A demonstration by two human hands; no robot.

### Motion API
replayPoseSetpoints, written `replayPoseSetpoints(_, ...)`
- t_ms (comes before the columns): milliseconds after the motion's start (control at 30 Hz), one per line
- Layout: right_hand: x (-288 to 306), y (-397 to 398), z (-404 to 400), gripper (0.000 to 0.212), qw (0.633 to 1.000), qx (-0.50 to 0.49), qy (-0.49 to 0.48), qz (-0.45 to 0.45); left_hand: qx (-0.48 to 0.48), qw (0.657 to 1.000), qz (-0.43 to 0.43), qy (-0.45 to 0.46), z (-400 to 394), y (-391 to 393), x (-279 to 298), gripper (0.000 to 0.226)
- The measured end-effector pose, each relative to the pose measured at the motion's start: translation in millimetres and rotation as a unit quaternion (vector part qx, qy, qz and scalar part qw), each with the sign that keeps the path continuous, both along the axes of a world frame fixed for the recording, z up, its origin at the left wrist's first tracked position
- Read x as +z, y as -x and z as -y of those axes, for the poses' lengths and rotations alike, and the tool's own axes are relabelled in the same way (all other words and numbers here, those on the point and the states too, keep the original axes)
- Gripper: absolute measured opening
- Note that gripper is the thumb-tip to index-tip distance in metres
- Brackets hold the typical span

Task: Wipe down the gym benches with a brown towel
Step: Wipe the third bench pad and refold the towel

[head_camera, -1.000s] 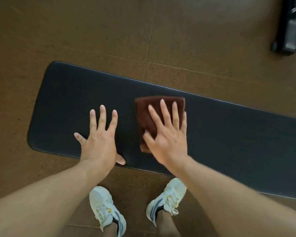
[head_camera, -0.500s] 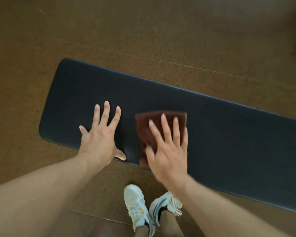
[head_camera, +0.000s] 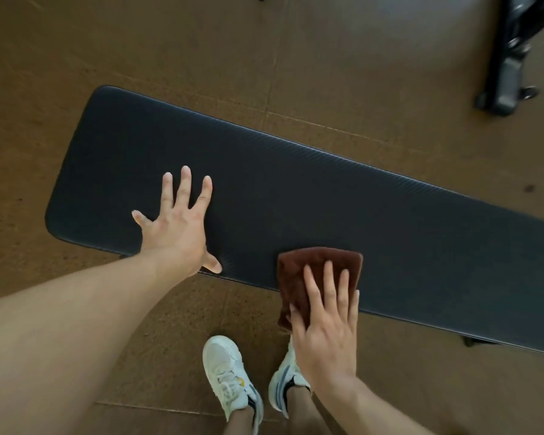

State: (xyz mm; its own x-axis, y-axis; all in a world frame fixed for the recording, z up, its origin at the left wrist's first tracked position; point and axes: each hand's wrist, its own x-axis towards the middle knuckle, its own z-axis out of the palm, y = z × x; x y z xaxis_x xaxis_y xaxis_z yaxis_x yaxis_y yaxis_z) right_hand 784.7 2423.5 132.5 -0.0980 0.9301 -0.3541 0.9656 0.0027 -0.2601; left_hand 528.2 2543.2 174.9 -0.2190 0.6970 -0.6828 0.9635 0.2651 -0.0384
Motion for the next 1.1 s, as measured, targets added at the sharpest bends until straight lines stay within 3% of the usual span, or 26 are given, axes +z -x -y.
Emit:
replayPoseSetpoints(67, -4, 0, -25, 0.067, 1.000, -0.003, 0.018, 0.004, 0.002, 1.000, -0.002, 0.005, 0, 1, -2, 0.159)
replayPoseSetpoints(233, -9, 14, -200, 0.083, 0.994, -0.106, 0.007, 0.009, 0.010, 1.000, 0.001, 0.010, 0, 2, -4, 0.162)
replayPoseSetpoints(300, -7, 14, -232, 0.082, 0.992, -0.122, 0.031, 0.009, 0.013, 1.000, 0.003, 0.015, 0, 1, -3, 0.161)
replayPoseSetpoints(367, -7, 10, -219, 0.070, 0.994, -0.109, 0.011, -0.012, 0.022, 0.999, 0.011, 0.023, -2, -2, 1, 0.161)
replayPoseSetpoints(467, -5, -3, -126, 0.062, 0.994, -0.088, -0.048, -0.044, 0.058, 0.998, 0.021, 0.021, -3, -17, 7, 0.155)
replayPoseSetpoints(600, 3, -21, -14, 0.064, 0.996, -0.081, 0.015, -0.026, -0.006, 0.997, 0.083, 0.006, 11, -48, 9, 0.139)
replayPoseSetpoints(733, -8, -31, -80, 0.073, 0.995, -0.100, 0.026, 0.012, -0.094, 0.982, 0.159, -0.037, 32, -82, 14, 0.136)
replayPoseSetpoints(933, -12, -57, -212, 0.067, 0.994, -0.108, 0.005, -0.017, -0.072, 0.978, 0.185, -0.057, 16, -123, 18, 0.133)
replayPoseSetpoints(1000, -12, -68, -185, 0.063, 0.993, -0.097, -0.040, -0.048, -0.062, 0.980, 0.183, -0.047, 10, -141, 15, 0.133)
replayPoseSetpoints(1100, -7, -87, -71, 0.065, 0.992, -0.093, -0.056, -0.058, -0.062, 0.985, 0.160, -0.016, 6, -172, 13, 0.134)
